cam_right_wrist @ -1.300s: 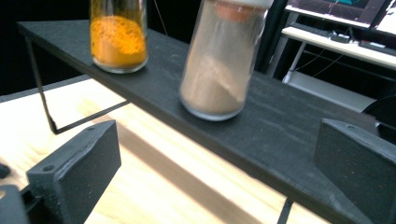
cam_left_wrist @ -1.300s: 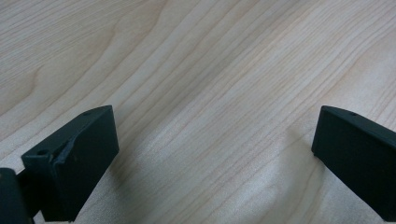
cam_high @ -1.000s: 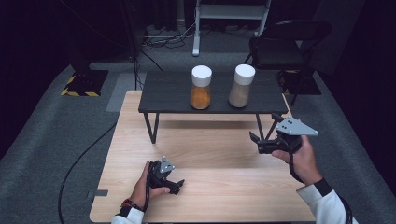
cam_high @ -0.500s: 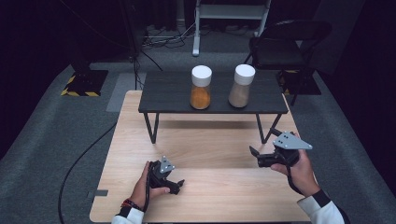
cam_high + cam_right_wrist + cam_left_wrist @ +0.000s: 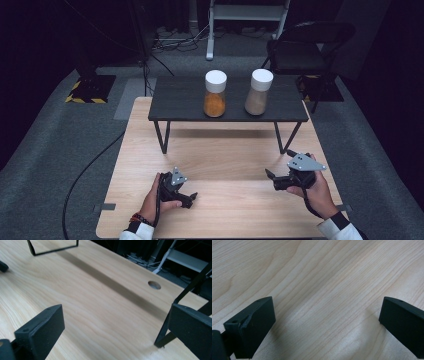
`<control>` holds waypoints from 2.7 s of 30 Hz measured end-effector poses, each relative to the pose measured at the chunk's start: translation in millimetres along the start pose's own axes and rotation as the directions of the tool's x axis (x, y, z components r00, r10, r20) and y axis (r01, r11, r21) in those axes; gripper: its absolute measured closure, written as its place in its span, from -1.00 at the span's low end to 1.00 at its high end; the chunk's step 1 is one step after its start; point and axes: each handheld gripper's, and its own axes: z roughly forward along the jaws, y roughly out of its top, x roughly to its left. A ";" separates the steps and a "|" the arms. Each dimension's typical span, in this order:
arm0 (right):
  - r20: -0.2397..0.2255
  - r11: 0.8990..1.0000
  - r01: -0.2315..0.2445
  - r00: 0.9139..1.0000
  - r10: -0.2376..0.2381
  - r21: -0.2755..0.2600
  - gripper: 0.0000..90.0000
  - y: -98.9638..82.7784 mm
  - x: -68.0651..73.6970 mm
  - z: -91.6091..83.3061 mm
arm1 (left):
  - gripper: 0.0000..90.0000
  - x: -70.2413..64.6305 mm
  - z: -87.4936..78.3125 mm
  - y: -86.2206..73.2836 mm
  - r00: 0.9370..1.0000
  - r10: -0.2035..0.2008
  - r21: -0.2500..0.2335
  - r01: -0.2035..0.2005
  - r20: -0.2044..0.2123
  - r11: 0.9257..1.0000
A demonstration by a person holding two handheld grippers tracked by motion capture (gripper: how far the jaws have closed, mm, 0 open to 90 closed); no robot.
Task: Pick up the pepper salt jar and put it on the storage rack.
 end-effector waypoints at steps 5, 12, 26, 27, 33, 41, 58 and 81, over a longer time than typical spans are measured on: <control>-0.008 1.000 0.008 1.000 -0.008 0.030 -0.99 -8.0 2.5 3.9 | -0.99 0.0 0.0 0.0 1.000 0.000 0.000 0.000 0.000 1.000; -0.018 0.998 0.021 1.000 -0.020 0.066 -0.99 -15.0 6.1 8.0 | -0.99 0.0 0.0 0.0 1.000 0.000 0.000 0.000 0.000 1.000; -0.029 0.983 0.053 0.998 -0.049 0.174 -0.99 -31.7 13.8 23.4 | -0.99 0.0 0.0 0.0 1.000 0.000 0.000 0.000 0.000 1.000; -0.032 0.982 0.061 0.998 -0.057 0.180 -0.99 -32.6 13.9 24.4 | -0.99 0.0 0.0 0.0 1.000 0.000 0.000 0.000 0.000 1.000; -0.029 0.975 0.064 0.998 -0.059 0.214 -0.98 -36.7 15.4 30.0 | -0.99 0.0 0.0 0.0 1.000 0.000 0.000 0.000 0.000 1.000; -0.024 0.969 0.046 0.999 -0.041 0.241 -0.98 -42.4 12.8 35.0 | -0.99 0.1 0.0 0.1 1.000 0.000 0.000 0.000 0.000 1.000; -0.048 0.965 -0.077 0.995 0.092 0.253 -1.00 -50.3 -6.4 38.4 | -0.99 0.0 0.0 0.1 1.000 0.000 0.000 0.000 0.000 1.000; -0.079 0.944 -0.151 0.980 0.181 0.293 -1.00 -47.9 -23.6 44.2 | -0.99 -1.2 0.3 0.2 1.000 -0.006 0.000 0.006 -0.003 1.000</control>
